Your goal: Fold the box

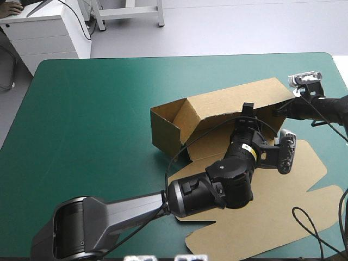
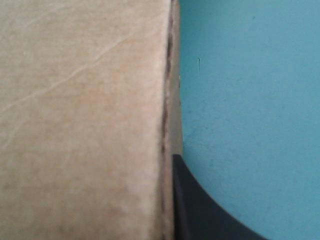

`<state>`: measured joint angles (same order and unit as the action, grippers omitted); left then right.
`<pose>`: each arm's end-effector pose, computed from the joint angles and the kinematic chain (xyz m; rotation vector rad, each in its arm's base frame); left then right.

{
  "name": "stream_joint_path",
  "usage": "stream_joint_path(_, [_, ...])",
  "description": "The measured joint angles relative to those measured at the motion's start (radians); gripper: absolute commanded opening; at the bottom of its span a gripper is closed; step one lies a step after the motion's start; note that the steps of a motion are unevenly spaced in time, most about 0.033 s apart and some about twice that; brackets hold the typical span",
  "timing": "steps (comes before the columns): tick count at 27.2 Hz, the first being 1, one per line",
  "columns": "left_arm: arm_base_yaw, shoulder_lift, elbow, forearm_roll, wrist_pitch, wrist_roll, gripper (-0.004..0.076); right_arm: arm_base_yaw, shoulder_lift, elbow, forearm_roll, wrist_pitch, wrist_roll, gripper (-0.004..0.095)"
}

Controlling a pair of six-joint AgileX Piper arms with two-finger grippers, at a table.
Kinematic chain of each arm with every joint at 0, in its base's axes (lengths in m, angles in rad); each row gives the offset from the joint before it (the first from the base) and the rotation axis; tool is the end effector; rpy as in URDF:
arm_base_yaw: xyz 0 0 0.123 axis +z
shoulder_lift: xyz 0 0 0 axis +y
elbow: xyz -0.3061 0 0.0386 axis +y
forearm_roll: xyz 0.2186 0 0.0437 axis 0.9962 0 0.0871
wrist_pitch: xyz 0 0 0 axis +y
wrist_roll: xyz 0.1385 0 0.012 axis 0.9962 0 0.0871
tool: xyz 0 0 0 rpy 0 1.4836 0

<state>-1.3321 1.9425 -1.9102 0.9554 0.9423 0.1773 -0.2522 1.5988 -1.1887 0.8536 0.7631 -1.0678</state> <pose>0.1962 -0.4176 0.3704 1.6224 1.2641 0.5029 0.3475 -0.0147 0.2890 -0.3739 2.2886 0.3619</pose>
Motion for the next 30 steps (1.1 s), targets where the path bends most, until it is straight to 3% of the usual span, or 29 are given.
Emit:
stream_joint_path(2, [-0.024,-0.016,0.0,0.025,-0.004,-0.022,0.0012,0.001,0.0,-0.001,-0.009,-0.004,0.015,-0.0003])
stream_joint_path(3, [-0.035,-0.028,0.0,0.03,-0.005,-0.032,0.0,0.002,0.0,-0.002,-0.014,-0.007,0.025,-0.0003])
stream_joint_path(9, [-0.006,-0.117,-0.029,0.03,-0.02,-0.051,0.0,0.016,0.001,-0.034,-0.072,0.004,0.116,0.0002])
stream_joint_path(19, [0.359,-0.293,-0.082,-0.229,-0.02,-0.069,0.0,0.181,0.004,-0.129,-0.314,-0.004,0.374,0.0001])
stream_joint_path(30, [0.89,-0.376,-0.082,-0.618,0.013,0.001,0.0,0.318,0.014,-0.364,-0.55,0.255,0.76,0.0001])
